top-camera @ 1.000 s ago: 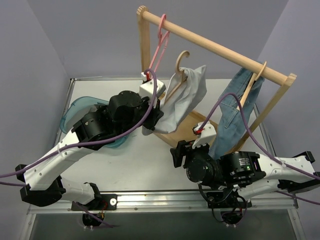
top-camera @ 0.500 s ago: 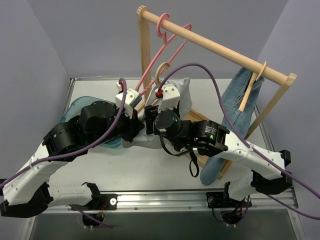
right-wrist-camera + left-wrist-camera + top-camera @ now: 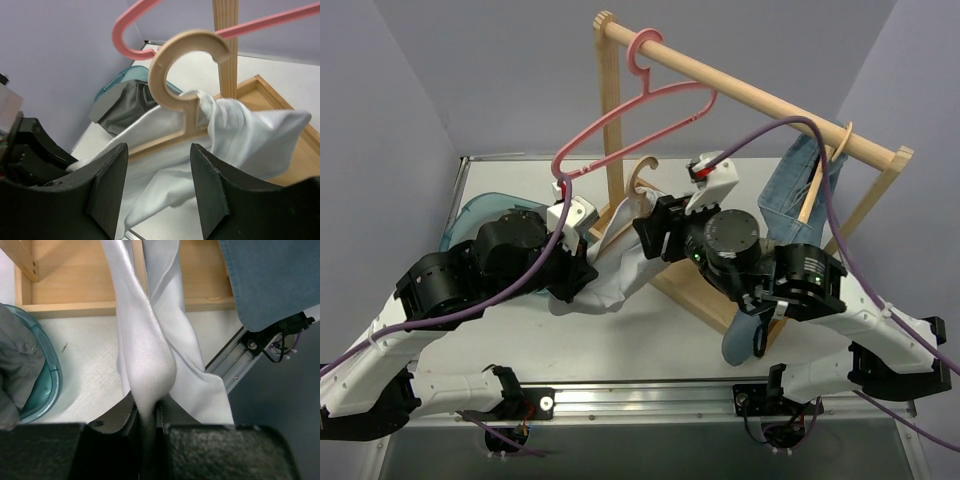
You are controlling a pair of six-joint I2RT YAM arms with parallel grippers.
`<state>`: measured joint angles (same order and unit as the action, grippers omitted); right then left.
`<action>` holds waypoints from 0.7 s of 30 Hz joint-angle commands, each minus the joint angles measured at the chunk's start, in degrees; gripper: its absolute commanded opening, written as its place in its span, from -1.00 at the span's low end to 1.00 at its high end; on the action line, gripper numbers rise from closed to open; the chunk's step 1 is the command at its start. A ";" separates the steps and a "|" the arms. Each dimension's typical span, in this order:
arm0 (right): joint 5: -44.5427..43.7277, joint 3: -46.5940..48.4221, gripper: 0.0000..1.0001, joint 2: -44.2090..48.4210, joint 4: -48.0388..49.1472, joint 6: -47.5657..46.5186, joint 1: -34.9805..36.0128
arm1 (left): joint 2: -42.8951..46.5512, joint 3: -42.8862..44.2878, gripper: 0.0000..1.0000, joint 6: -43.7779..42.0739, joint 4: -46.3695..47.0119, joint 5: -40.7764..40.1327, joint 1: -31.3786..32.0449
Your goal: Remove the skirt from the hanger
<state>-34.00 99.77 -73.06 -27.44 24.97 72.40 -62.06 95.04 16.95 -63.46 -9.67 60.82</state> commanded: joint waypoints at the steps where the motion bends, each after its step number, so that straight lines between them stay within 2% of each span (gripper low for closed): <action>1: 3.41 -0.19 -0.04 0.20 4.33 -3.34 -0.77 | 1.68 0.93 -0.95 -0.34 2.90 3.95 0.18; 7: 6.31 0.87 -0.09 -2.00 3.27 -3.53 -2.79 | 3.70 0.58 -0.95 0.28 4.13 7.12 0.18; 21: 7.98 -2.91 -0.14 0.55 4.59 -2.82 -6.48 | 5.46 -0.65 -0.95 0.54 7.12 13.54 0.18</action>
<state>-26.39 97.67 -73.71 -25.39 22.63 66.87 -58.30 93.86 17.43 -62.78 0.60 60.82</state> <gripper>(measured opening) 0.433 0.159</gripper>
